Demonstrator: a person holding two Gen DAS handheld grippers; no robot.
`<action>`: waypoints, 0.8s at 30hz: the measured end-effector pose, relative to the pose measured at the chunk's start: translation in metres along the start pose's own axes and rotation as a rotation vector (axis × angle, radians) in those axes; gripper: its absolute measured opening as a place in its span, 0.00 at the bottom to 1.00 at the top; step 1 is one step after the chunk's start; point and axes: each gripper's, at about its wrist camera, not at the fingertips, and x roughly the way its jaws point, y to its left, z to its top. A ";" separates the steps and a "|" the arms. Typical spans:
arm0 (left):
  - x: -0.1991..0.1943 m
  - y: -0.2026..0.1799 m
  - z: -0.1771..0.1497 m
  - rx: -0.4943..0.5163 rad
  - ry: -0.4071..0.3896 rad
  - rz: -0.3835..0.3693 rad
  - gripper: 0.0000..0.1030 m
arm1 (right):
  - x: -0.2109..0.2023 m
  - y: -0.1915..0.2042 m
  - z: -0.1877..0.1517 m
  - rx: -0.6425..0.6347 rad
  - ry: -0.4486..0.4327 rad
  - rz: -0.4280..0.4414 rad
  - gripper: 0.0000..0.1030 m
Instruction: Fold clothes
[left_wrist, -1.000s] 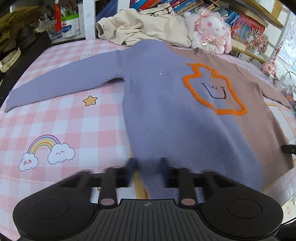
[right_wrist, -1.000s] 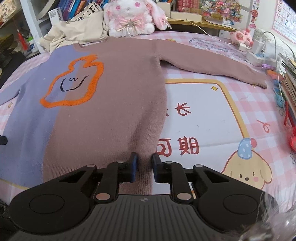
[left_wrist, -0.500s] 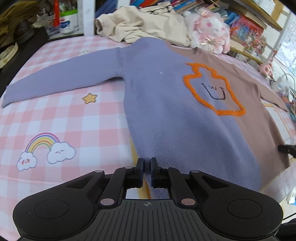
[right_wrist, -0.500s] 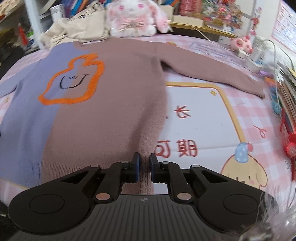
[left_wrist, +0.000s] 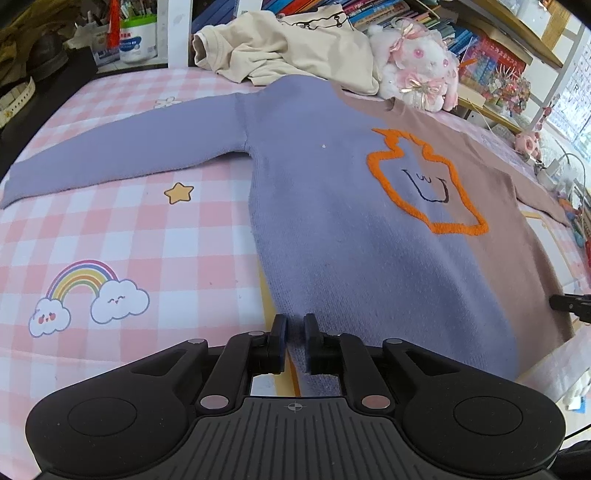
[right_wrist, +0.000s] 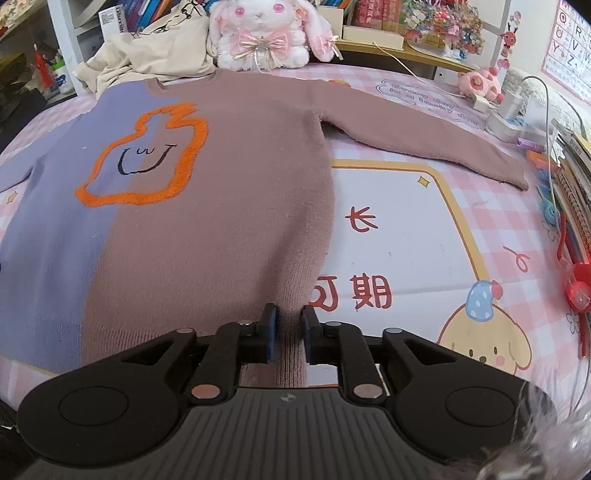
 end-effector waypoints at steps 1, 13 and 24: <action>0.000 0.001 -0.001 -0.004 -0.001 -0.003 0.10 | 0.000 0.000 0.000 -0.007 0.002 -0.001 0.16; -0.002 0.005 -0.002 0.009 -0.012 -0.008 0.07 | -0.002 0.009 -0.004 -0.021 0.010 0.006 0.12; -0.004 0.008 -0.003 0.019 -0.025 -0.020 0.07 | -0.001 0.013 -0.003 0.009 0.013 -0.023 0.12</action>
